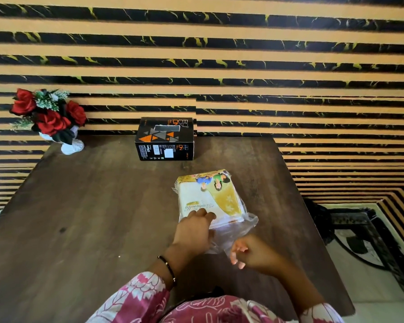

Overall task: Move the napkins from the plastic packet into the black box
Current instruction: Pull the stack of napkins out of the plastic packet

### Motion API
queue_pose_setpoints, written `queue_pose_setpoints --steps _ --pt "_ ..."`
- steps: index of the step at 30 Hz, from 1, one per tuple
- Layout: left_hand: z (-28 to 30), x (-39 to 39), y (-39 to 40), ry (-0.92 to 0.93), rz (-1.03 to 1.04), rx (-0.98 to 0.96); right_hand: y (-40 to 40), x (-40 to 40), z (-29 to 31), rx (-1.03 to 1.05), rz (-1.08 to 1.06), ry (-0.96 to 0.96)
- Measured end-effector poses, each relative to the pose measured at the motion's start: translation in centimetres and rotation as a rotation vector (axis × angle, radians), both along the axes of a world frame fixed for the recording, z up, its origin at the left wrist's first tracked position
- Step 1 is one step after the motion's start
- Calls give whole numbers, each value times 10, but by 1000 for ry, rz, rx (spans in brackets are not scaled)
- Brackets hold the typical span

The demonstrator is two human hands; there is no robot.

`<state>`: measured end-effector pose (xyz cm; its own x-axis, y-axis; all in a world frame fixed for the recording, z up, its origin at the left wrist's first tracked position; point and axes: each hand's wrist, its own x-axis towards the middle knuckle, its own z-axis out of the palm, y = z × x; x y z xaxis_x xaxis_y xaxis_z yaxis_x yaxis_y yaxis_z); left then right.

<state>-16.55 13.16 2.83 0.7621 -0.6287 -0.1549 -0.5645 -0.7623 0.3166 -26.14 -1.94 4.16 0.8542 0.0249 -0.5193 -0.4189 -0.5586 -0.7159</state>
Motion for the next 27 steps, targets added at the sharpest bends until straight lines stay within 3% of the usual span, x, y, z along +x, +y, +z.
queue_pose_setpoints --steps 5,7,10,14,16,19,27 --pt "0 -2 2 65 82 -139 8 9 18 -96 -192 -364" --pt "0 -1 2 62 105 -190 14 13 16 -81 -242 -386" --pt "4 3 1 46 134 -267 24 17 3 48 -369 -264" --pt "18 5 -3 -10 151 -343 34 26 -7 704 -851 20" --pt "25 4 -5 0 154 -373 34 34 -11 880 -1004 131" --pt "33 3 -7 26 150 -395 36 45 -17 941 -1168 193" --pt "42 2 -2 21 148 -437 34 51 -21 995 -1242 225"
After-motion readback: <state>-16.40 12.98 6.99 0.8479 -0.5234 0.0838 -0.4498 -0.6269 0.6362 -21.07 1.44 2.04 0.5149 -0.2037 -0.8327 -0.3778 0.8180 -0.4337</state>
